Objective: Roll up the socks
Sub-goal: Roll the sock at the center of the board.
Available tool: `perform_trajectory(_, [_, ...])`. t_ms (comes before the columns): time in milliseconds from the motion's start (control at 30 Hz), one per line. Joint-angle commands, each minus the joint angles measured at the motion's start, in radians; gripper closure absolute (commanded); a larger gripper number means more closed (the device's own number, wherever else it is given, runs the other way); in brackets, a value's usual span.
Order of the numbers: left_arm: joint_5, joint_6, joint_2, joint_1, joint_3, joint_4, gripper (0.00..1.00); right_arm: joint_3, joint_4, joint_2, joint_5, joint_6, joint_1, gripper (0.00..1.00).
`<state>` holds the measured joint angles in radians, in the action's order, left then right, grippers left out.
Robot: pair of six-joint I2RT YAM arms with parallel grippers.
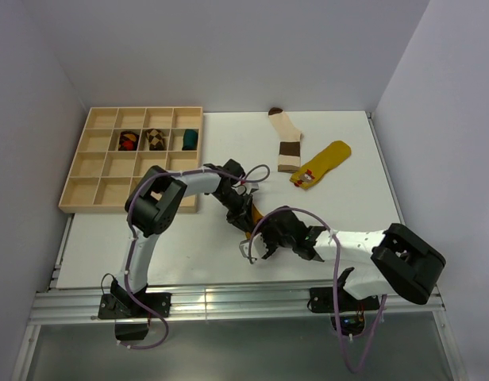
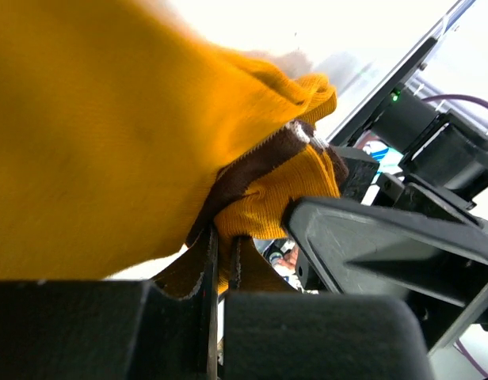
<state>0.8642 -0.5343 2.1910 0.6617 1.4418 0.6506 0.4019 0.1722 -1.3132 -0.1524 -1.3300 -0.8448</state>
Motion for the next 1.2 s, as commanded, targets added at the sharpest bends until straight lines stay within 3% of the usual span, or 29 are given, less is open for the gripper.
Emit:
perform_trajectory(0, [-0.106, 0.050, -0.011, 0.022, -0.050, 0.021, 0.99, 0.017, -0.005, -0.014, 0.008, -0.003, -0.008, 0.40])
perform_trajectory(133, [-0.106, 0.043, -0.036, 0.022, -0.060, 0.001, 0.94, 0.058, -0.078, -0.029, 0.008, 0.035, -0.011, 0.56])
perform_trajectory(267, [-0.134, 0.011, -0.069, 0.018, -0.069, -0.044, 0.76, 0.083, -0.186, 0.000, -0.029, 0.097, -0.011, 0.68])
perform_trajectory(367, [-0.209, -0.029, -0.131, 0.012, -0.095, -0.109, 0.64, 0.144, -0.342, 0.014, -0.084, 0.182, -0.008, 0.68])
perform_trajectory(533, [-0.361, -0.082, -0.215, -0.001, -0.141, -0.203, 0.56, 0.259, -0.623, -0.011, -0.160, 0.255, -0.002, 0.68])
perform_trajectory(667, [-0.482, -0.134, -0.298, -0.005, -0.202, -0.328, 0.54, 0.284, -0.700, -0.037, -0.180, 0.291, 0.000, 0.68])
perform_trajectory(1000, [-0.684, -0.240, -0.513, -0.013, -0.434, -0.621, 0.52, 0.451, -0.879, -0.279, -0.334, 0.301, 0.111, 0.68])
perform_trajectory(1167, [-0.774, -0.240, -0.661, -0.004, -0.593, -0.759, 0.52, 0.667, -1.163, -0.518, -0.499, 0.195, 0.260, 0.68])
